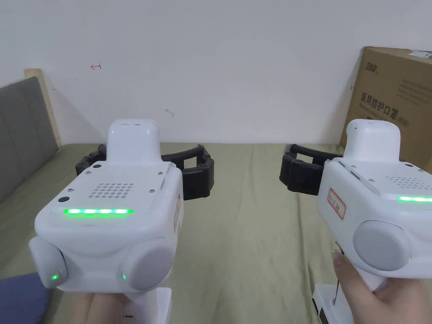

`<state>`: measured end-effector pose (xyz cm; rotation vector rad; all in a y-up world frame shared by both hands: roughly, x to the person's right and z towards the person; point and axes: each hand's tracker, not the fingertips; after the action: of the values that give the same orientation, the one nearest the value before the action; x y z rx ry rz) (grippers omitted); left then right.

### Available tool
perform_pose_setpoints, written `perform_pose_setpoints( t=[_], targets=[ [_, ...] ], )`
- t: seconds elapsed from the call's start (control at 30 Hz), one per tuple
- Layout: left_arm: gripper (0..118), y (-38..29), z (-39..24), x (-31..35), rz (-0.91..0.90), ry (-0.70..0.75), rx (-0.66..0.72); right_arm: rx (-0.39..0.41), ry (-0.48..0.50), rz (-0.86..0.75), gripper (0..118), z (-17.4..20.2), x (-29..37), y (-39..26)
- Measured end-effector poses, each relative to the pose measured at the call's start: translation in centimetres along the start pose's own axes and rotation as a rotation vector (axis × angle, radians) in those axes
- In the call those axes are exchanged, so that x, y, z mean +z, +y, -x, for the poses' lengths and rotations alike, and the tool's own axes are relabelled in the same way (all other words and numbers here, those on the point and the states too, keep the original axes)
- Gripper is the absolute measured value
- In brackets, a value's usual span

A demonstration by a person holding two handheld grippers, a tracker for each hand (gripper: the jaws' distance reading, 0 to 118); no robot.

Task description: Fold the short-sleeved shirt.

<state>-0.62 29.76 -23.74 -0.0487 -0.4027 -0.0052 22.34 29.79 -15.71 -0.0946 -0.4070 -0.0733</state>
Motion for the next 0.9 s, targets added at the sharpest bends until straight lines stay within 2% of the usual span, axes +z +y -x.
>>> perform_pose_setpoints(
  t=[0.9],
  targets=[
    [111, -0.22, 0.77, -0.08, 0.011, 0.043, 0.013, 0.004, 0.021, 0.004, 114, 0.69, -0.03, -0.13]
  ],
)
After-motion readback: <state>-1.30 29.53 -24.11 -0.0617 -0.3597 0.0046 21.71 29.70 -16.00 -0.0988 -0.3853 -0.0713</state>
